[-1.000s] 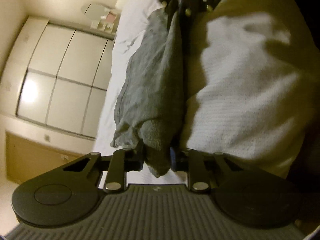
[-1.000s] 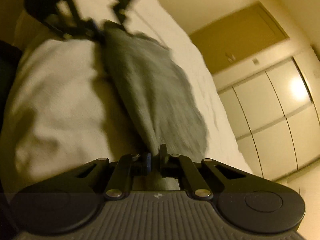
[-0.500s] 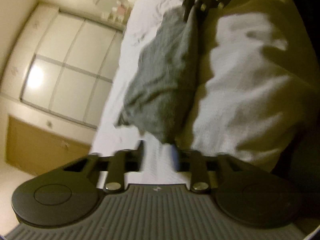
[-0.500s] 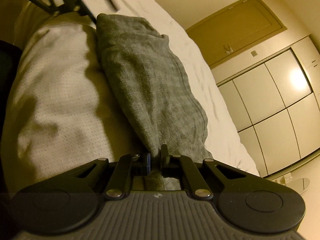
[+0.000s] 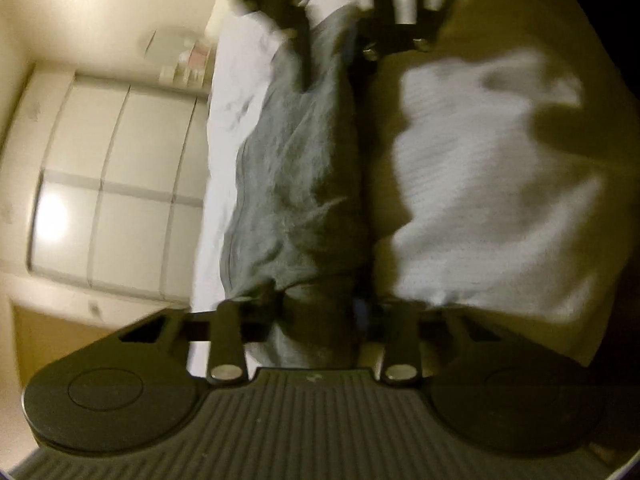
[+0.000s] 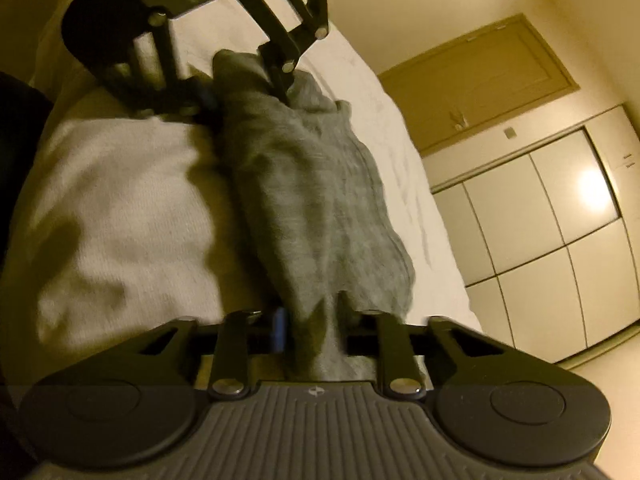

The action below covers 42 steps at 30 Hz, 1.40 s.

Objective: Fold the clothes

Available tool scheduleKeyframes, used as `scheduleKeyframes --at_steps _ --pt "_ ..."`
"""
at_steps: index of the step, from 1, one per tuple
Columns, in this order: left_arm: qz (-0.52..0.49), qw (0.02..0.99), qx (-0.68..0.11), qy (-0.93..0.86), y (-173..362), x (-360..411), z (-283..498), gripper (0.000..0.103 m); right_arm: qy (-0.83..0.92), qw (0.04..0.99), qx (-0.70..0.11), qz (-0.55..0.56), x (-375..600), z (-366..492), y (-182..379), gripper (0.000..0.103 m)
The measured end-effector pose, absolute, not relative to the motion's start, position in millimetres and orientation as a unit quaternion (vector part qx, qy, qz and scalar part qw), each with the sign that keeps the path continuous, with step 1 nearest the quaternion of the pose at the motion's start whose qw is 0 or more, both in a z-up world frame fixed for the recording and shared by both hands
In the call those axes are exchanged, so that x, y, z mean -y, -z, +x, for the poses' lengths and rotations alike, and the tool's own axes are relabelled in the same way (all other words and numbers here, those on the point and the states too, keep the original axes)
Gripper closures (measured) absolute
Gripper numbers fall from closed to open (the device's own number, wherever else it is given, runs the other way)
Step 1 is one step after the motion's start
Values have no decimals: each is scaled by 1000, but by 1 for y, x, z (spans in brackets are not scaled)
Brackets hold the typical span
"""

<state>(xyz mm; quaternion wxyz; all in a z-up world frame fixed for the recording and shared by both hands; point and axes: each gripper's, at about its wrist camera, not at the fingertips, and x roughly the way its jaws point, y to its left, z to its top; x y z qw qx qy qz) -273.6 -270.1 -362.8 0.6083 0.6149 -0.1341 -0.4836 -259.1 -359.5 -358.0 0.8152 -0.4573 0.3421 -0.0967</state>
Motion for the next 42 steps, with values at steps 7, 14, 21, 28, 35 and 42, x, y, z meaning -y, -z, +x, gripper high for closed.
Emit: scheduleKeyframes --at_steps 7,14,21,28,35,42 --pt "493 690 -3 529 340 263 -255 82 90 813 -351 -455 380 -271 370 102" --pt "461 705 -41 537 321 257 -253 74 95 818 -355 -442 390 -272 364 96" --pt "444 708 -18 549 323 196 -248 73 114 833 -367 -399 395 -291 351 86" --pt "283 771 -53 568 279 208 -213 73 147 868 -338 -332 397 -307 320 86" --pt "311 795 -125 506 324 269 -173 80 134 889 -322 -297 394 -267 313 86" --pt "271 827 -138 473 320 243 -160 83 141 902 -309 -266 404 -258 304 86"
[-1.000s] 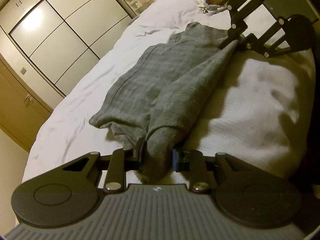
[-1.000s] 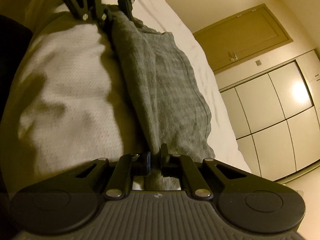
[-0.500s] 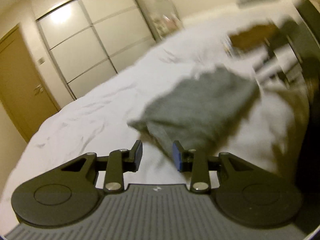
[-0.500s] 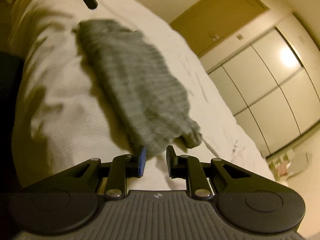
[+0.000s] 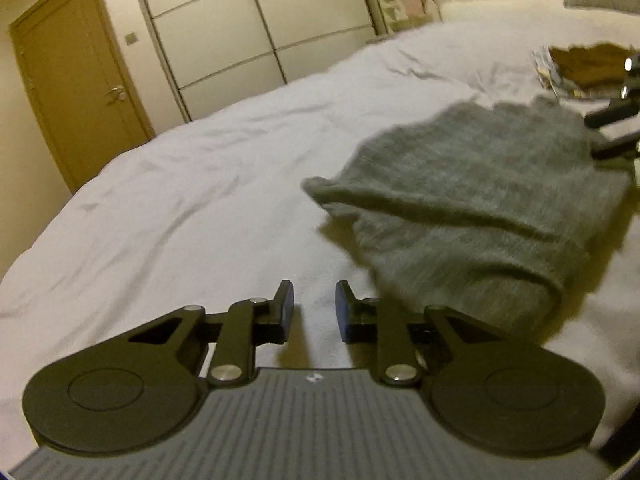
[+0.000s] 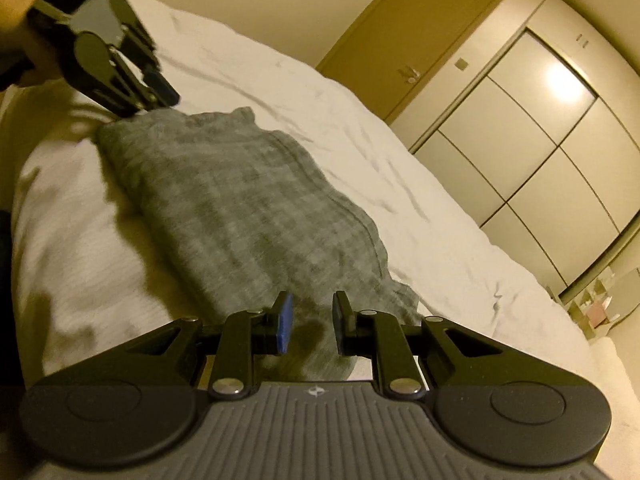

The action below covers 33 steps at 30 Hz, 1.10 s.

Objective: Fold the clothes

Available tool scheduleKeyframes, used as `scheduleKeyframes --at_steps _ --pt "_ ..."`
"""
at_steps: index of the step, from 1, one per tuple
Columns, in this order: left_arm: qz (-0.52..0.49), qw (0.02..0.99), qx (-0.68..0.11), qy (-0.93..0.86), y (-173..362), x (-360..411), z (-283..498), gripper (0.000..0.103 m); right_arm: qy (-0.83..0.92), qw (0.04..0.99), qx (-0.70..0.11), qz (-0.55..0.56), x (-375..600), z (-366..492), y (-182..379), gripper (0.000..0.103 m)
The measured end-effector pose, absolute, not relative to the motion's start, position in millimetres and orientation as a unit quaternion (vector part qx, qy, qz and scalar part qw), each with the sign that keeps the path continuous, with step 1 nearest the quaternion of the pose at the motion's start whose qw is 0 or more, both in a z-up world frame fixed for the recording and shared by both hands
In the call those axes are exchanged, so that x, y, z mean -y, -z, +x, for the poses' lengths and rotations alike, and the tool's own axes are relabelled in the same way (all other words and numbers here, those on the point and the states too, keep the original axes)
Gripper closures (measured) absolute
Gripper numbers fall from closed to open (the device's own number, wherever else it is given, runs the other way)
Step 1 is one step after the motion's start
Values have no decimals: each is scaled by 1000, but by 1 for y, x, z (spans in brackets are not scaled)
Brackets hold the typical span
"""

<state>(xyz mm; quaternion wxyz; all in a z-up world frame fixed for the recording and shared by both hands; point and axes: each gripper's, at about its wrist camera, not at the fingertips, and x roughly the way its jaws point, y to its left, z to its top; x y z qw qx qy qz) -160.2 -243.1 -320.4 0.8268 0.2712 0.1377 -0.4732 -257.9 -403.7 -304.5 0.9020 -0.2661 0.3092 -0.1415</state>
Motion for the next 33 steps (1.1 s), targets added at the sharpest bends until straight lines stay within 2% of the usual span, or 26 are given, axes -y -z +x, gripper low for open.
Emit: scheduleKeyframes --at_steps 4,8,10,15,22,25,29,33 --pt "244 828 -110 493 297 244 -171 80 137 919 -288 -232 405 -253 294 86" --pt "260 792 -99 543 301 276 -192 74 113 922 -282 -240 399 -232 298 86" --pt "286 782 -117 542 318 290 -190 75 111 913 -305 -248 407 -219 308 87" --pt "260 787 -159 537 338 292 -162 61 166 899 -335 -229 464 -217 323 88" --pt "243 802 -169 519 329 283 -146 63 217 895 -345 -180 504 -250 315 87" --pt "239 824 -166 485 319 266 -141 75 227 898 -330 -180 489 -263 302 87" --pt "226 838 -148 475 300 240 -151 76 203 926 -287 -138 450 -281 283 87" --pt "239 805 -124 529 298 239 -194 74 133 947 -268 -116 400 -277 281 85"
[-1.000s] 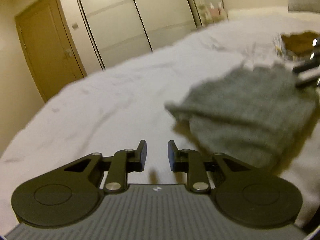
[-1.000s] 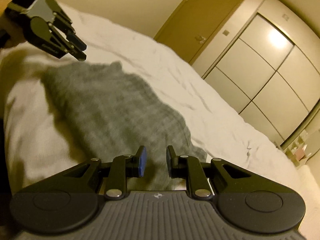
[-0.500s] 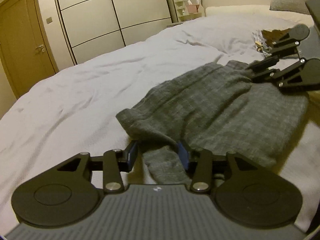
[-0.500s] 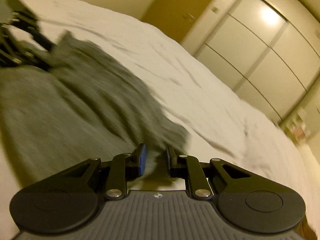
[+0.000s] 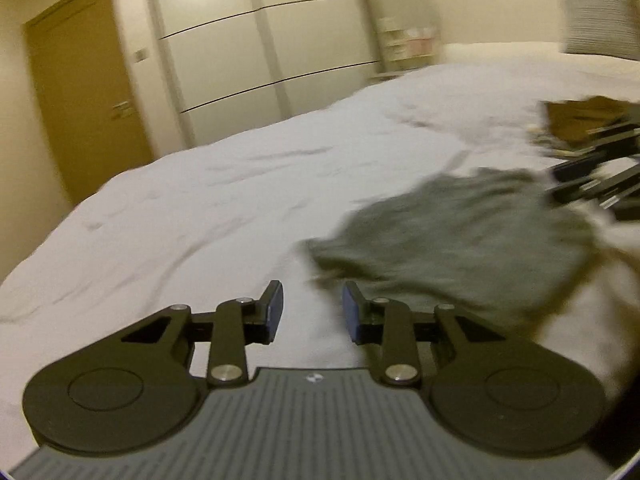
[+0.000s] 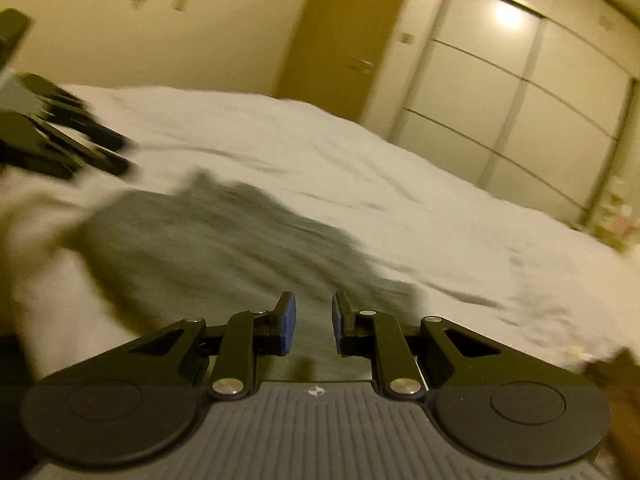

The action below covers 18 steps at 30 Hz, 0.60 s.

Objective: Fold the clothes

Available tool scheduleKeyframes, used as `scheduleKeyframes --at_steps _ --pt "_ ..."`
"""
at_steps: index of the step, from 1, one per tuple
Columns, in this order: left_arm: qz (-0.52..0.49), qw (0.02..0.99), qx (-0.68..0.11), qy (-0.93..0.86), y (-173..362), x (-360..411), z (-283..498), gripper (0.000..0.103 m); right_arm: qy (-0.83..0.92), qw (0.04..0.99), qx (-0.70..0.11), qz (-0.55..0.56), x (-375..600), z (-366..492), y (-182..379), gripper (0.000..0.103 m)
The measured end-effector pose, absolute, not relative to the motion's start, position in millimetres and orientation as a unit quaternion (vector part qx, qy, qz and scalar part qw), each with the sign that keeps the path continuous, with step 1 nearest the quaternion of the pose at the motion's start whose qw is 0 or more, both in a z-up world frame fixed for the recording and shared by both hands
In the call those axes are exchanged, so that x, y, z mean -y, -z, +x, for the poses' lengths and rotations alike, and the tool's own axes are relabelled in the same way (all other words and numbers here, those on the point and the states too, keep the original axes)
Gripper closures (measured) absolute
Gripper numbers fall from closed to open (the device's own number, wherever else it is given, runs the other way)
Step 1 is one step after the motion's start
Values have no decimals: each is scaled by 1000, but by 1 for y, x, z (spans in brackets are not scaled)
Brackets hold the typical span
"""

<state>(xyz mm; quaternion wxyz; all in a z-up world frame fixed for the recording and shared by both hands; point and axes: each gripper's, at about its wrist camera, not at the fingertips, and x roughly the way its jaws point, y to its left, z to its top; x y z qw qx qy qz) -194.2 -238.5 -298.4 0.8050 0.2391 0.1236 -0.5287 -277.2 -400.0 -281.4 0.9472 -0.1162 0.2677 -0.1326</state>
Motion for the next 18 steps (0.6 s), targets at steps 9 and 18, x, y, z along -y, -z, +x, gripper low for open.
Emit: scheduleKeyframes --at_steps 9,18 --pt "286 820 -173 465 345 231 -169 76 126 931 -320 -126 408 -278 317 86" --pt "233 817 -103 518 303 217 -227 77 108 953 -263 -105 378 -291 282 85"
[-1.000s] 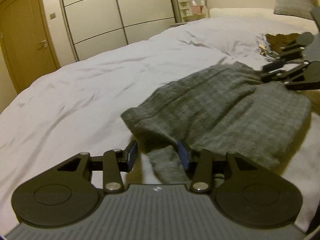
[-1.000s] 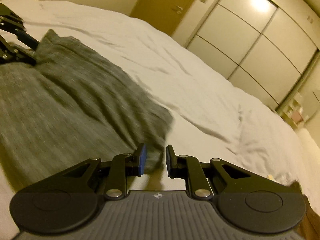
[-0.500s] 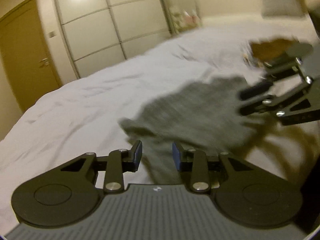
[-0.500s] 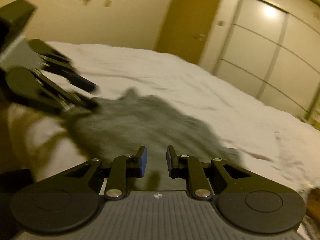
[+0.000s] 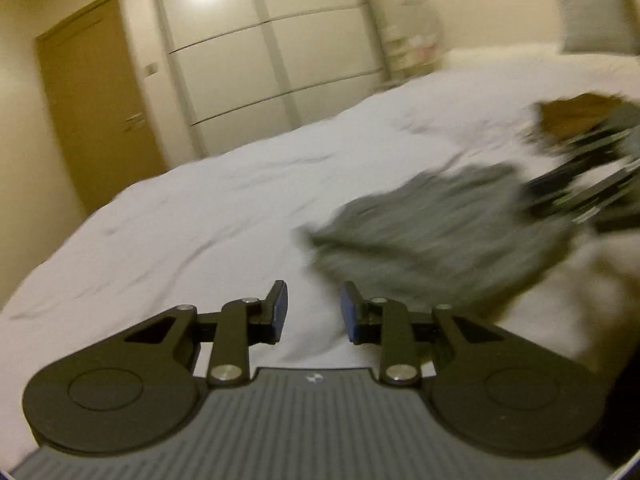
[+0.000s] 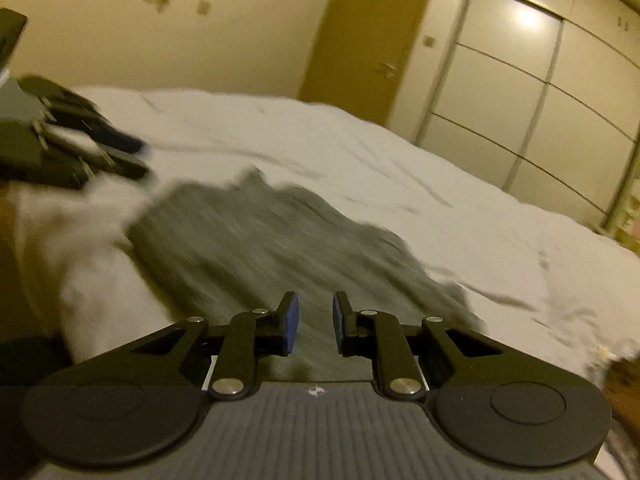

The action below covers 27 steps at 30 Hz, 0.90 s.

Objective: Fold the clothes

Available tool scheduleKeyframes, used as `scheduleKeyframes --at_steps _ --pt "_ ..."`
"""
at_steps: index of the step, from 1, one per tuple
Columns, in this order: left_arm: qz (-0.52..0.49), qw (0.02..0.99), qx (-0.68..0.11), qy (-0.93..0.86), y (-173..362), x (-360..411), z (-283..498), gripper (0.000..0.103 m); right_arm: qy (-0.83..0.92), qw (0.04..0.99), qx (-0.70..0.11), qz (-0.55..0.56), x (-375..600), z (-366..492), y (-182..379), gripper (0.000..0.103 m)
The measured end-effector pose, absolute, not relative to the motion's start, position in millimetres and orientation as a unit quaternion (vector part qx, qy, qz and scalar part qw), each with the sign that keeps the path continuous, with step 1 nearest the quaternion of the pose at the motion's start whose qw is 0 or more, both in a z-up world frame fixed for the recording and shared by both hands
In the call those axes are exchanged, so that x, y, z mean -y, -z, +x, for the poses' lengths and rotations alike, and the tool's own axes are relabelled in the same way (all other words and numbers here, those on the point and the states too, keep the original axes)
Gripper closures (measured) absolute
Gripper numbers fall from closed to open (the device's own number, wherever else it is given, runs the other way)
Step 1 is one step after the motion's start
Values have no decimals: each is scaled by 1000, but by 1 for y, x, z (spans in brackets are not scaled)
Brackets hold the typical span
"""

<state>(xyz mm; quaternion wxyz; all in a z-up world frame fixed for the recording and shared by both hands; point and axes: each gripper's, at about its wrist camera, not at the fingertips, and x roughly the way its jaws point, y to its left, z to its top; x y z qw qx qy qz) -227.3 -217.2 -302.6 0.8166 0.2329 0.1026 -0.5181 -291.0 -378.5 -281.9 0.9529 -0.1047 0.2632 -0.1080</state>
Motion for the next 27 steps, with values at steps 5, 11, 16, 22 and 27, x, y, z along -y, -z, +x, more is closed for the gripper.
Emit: scheduleKeyframes --at_steps 5,11,16,22,27 --pt "250 806 -141 517 343 237 -215 64 82 945 -304 -94 381 -273 309 85" --pt "281 808 -114 505 332 222 -209 66 138 930 -322 -109 420 -319 309 83" --pt "399 754 10 521 326 195 -248 62 130 924 -301 -197 394 -347 293 66" --pt "553 655 95 506 371 215 -281 56 55 894 -314 -316 345 -320 324 63" --pt "595 641 108 472 386 244 -273 77 51 859 -319 -398 328 -286 344 75"
